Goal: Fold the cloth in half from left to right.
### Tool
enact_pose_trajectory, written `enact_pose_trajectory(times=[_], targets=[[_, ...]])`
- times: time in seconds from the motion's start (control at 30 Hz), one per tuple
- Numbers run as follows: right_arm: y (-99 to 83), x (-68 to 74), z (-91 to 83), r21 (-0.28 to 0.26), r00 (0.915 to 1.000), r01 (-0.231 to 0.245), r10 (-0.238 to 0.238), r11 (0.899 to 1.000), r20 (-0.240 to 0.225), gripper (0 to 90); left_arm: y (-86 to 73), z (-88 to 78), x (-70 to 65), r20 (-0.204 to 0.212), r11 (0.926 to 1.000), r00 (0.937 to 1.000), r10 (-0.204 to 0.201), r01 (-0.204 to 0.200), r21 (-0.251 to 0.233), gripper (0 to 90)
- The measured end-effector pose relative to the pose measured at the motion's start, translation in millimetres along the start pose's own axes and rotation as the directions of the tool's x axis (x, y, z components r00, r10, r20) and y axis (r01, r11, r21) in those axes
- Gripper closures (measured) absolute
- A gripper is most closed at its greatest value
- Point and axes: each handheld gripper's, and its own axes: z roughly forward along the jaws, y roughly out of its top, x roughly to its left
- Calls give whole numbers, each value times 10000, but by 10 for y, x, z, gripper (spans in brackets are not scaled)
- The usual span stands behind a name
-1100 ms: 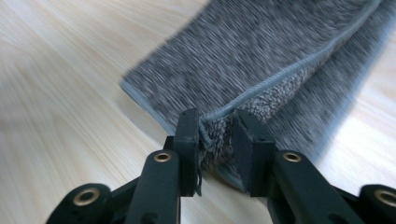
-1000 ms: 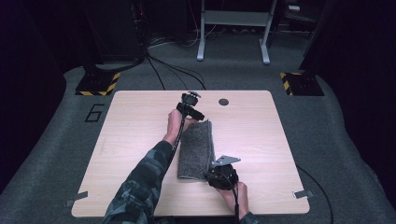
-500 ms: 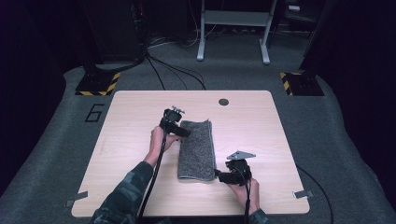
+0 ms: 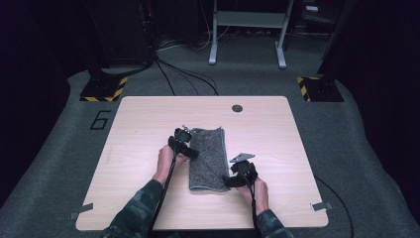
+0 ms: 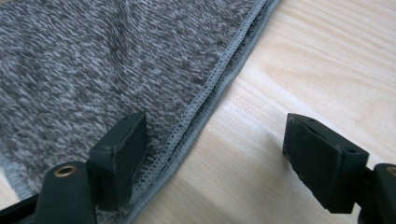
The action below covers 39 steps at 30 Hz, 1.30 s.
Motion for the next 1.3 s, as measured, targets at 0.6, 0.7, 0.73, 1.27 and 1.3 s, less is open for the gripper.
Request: enact_pose_trajectory(times=[0.6, 0.7, 0.73, 1.27, 1.3], targets=[[215, -172, 102, 17, 9999, -150, 150, 9999, -57, 205, -247, -122, -110, 487, 9998, 9988, 56, -46, -207, 155], [178, -178, 108, 188, 9997, -224, 225, 9996, -60, 205, -258, -117, -112, 554, 9996, 9985, 24, -9, -264, 154], [171, -180, 113, 115, 9999, -149, 149, 9998, -67, 206, -262, -112, -120, 615, 9995, 9981, -19, 39, -324, 154], [-75, -101, -85, 59, 9993, -126, 128, 9999, -352, 200, -360, -270, -227, 1229, 9958, 9924, -75, 186, -896, 124], [-88, -100, -114, 39, 9991, -188, 189, 9998, -375, 194, -359, -304, -210, 1346, 9946, 9908, -123, 260, -1005, 121]])
